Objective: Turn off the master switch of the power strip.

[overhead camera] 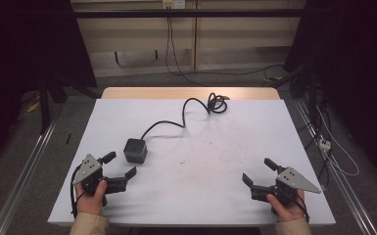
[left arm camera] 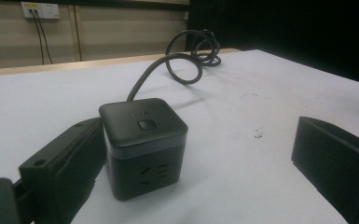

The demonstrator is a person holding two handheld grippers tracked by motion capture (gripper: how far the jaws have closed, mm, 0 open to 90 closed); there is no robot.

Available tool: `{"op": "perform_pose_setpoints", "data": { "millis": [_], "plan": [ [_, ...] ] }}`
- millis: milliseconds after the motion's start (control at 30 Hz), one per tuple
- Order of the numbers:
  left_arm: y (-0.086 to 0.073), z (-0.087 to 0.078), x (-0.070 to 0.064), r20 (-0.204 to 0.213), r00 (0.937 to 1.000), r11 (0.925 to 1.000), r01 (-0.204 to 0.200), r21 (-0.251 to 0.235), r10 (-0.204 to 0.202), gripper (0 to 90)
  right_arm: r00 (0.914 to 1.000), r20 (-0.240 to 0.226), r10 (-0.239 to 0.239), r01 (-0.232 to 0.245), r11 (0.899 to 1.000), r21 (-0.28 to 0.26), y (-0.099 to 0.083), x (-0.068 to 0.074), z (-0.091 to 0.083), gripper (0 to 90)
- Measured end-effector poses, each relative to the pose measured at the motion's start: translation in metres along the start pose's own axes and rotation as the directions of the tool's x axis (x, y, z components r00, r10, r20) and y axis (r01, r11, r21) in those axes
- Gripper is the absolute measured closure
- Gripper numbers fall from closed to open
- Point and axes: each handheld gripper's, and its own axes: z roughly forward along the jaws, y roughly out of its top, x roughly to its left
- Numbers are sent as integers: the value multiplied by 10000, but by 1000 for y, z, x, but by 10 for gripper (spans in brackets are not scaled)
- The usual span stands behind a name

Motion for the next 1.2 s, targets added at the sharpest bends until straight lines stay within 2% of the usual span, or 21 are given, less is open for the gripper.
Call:
{"op": "perform_pose_setpoints", "data": {
  "millis": [567,833,900,933,1000,1200],
  "plan": [
    [3,0,2,-197,9996,9996,184,-216,-189,30,10000,-32,-22,21,10000,-45,1,1,0,40],
    [4,2,3,-258,9996,9999,115,-70,-117,38,9999,-91,-55,54,10000,-54,2,1,3,42],
    [5,3,3,-322,9994,9999,150,-54,-151,38,9999,-99,-41,40,9999,-100,3,2,3,42],
    [6,4,3,-402,9986,9994,349,-85,-352,39,9999,-94,-52,51,9999,-96,3,2,3,42],
    [7,5,3,-503,9976,9988,471,-94,-475,39,10000,-92,-33,32,10000,-89,2,1,2,42],
    [8,9,2,-520,9967,9981,621,-15,-621,40,10000,-53,-54,53,9999,-156,3,0,2,42]
  ]
}}
